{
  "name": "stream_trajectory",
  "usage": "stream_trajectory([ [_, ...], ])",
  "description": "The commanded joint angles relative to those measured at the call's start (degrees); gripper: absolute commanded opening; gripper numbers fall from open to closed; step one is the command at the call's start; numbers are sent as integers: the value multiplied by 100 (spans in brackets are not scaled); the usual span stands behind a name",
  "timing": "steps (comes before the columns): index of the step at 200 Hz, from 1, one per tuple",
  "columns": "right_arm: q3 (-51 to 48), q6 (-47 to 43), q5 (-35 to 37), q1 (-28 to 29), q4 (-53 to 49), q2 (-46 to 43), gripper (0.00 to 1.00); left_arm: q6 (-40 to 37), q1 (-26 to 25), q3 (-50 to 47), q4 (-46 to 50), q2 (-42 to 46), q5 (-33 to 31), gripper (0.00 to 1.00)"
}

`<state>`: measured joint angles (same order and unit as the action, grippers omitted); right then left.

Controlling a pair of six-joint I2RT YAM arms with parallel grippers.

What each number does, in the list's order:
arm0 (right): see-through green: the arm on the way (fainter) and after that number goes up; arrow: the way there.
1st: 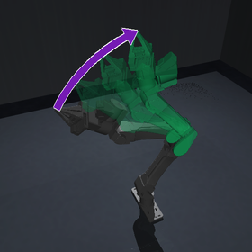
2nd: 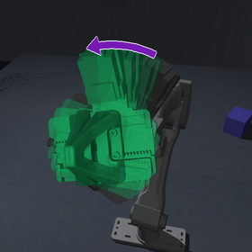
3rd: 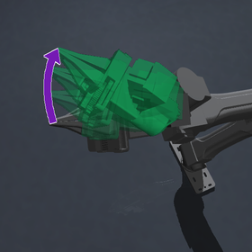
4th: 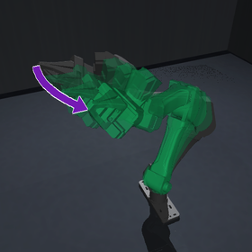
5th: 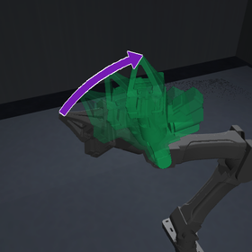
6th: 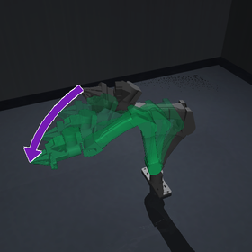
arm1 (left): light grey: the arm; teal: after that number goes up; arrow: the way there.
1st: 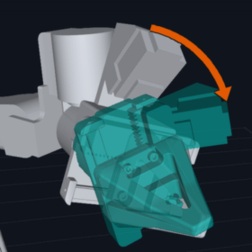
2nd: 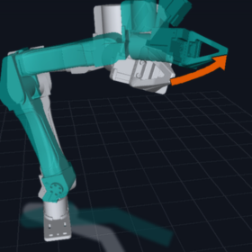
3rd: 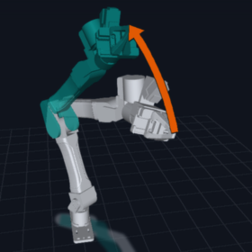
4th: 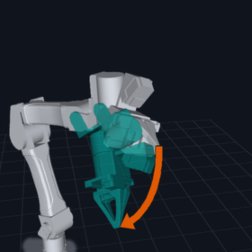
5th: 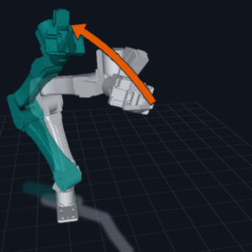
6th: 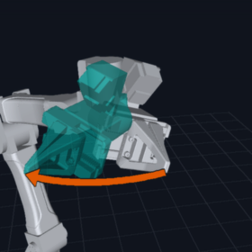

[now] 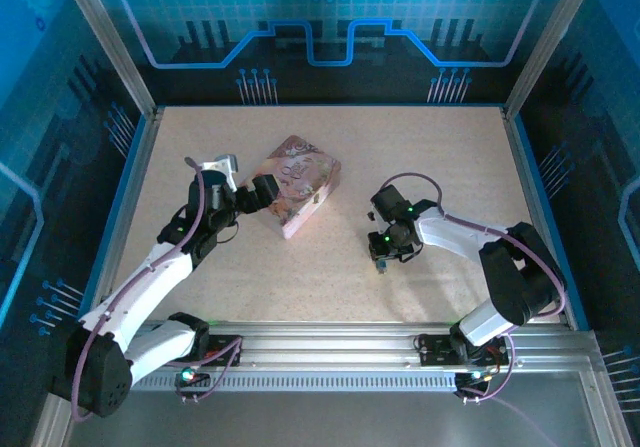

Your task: Unlock the padlock with the key

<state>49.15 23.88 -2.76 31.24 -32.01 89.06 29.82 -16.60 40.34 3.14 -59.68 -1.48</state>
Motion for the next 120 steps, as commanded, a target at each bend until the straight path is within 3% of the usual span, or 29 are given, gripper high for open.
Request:
stream_trajectory([
  [1, 95, -111, 167, 83, -105, -161, 19, -118, 60, 113, 135, -86, 180, 99],
  [62, 497, -471, 588, 40, -445, -998, 30, 29, 86, 139, 213, -59, 296, 99],
  [120, 697, -1187, 1247, -166, -381, -2378, 38, 125, 130, -11, 412, 235, 193, 99],
])
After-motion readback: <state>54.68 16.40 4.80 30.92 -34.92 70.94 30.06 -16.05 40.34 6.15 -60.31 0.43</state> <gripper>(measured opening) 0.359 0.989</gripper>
